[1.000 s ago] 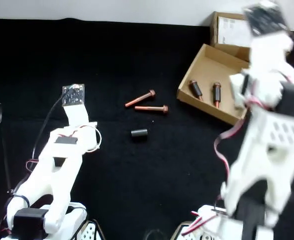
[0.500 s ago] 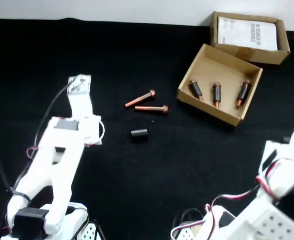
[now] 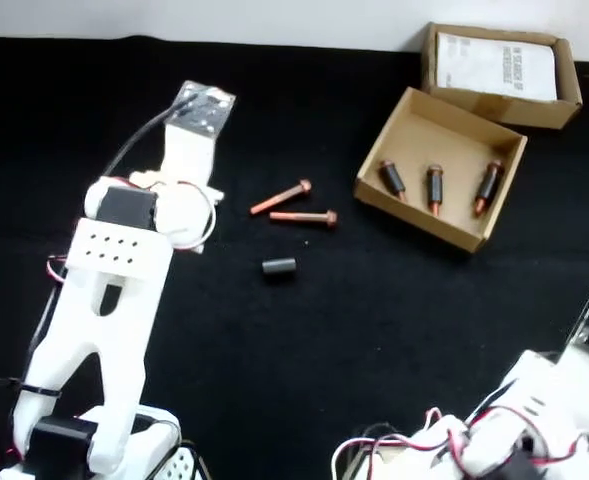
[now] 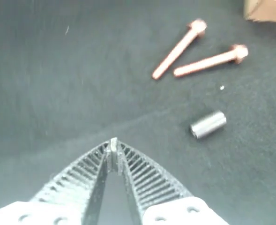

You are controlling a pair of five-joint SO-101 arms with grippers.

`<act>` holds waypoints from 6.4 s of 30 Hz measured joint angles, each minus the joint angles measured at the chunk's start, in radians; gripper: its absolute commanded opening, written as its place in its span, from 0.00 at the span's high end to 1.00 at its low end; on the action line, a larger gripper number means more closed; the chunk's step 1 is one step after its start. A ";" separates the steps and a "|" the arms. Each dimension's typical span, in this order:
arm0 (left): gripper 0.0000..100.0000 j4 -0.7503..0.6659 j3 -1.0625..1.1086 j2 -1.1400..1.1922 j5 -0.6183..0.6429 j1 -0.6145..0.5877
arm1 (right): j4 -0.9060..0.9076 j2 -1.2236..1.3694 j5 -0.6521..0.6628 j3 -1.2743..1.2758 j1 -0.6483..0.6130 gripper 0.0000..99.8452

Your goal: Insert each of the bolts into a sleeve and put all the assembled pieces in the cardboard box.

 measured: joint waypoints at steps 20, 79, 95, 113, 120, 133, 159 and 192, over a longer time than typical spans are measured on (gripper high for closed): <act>0.99 0.089 -0.041 0.100 -0.758 0.226 | 0.000 -0.325 0.086 0.262 0.143 0.99; 0.99 0.347 -1.567 1.557 -0.756 0.348 | -0.339 -0.350 0.121 0.543 0.143 0.99; 0.99 0.535 -1.969 1.422 -0.253 0.307 | -0.408 -0.350 0.018 0.664 -0.190 0.99; 0.99 0.555 -1.995 1.083 0.209 0.239 | -0.686 -0.348 -0.172 0.720 -0.641 0.99; 0.99 0.559 -1.996 0.999 0.382 0.241 | -0.773 -0.348 -0.345 0.724 -0.804 0.99; 0.99 0.559 -2.002 0.984 0.689 0.339 | -0.945 -0.348 -0.471 0.827 -0.931 0.99; 0.99 0.465 -2.002 0.919 0.548 0.618 | -1.114 -0.344 -0.471 0.979 -1.048 0.99; 0.99 0.471 -1.086 -0.190 0.345 0.532 | -1.128 -0.342 -0.471 1.025 -1.048 0.99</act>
